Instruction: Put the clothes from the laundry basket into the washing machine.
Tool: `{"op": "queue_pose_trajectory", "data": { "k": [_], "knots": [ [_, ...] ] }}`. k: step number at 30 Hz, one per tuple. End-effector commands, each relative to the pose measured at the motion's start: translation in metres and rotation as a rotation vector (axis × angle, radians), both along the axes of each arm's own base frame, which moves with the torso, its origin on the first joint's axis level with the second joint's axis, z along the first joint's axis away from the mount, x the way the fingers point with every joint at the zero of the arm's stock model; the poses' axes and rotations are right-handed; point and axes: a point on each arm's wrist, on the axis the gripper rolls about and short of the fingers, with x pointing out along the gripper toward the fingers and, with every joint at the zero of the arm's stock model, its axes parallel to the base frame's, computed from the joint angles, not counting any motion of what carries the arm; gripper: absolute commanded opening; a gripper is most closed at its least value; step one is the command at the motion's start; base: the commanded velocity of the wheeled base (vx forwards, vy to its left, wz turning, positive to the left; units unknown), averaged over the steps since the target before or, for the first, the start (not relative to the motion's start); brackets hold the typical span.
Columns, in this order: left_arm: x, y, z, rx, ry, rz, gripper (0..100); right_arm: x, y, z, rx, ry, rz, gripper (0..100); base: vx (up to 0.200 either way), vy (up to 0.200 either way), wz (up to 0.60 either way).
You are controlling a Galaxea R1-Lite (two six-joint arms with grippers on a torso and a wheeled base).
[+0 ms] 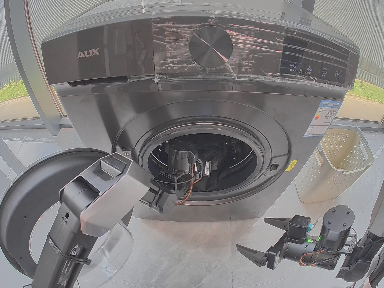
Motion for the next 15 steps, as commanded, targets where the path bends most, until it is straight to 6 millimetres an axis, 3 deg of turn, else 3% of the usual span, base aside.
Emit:
{"op": "queue_pose_trajectory", "data": {
  "k": [1, 3, 6, 15],
  "knots": [
    [-0.028, -0.001, 0.013, 0.027, 0.045, -0.061, 100, 0.0, 0.0, 0.0, 0.002, -0.003, -0.002, 100, 0.0, 0.0, 0.0],
    [-0.041, 0.0, 0.001, 0.062, 0.097, -0.112, 100, 0.0, 0.001, 0.001, 0.005, -0.004, 0.003, 100, 0.0, 0.0, 0.0],
    [-0.044, 0.002, -0.009, 0.083, 0.122, -0.116, 100, 0.0, 0.001, 0.001, 0.006, -0.005, 0.003, 100, 0.0, 0.0, 0.0],
    [-0.03, -0.001, -0.041, 0.104, 0.141, -0.114, 100, 0.001, 0.002, 0.003, 0.016, -0.015, 0.004, 100, 0.0, 0.0, 0.0]
  ]
}}
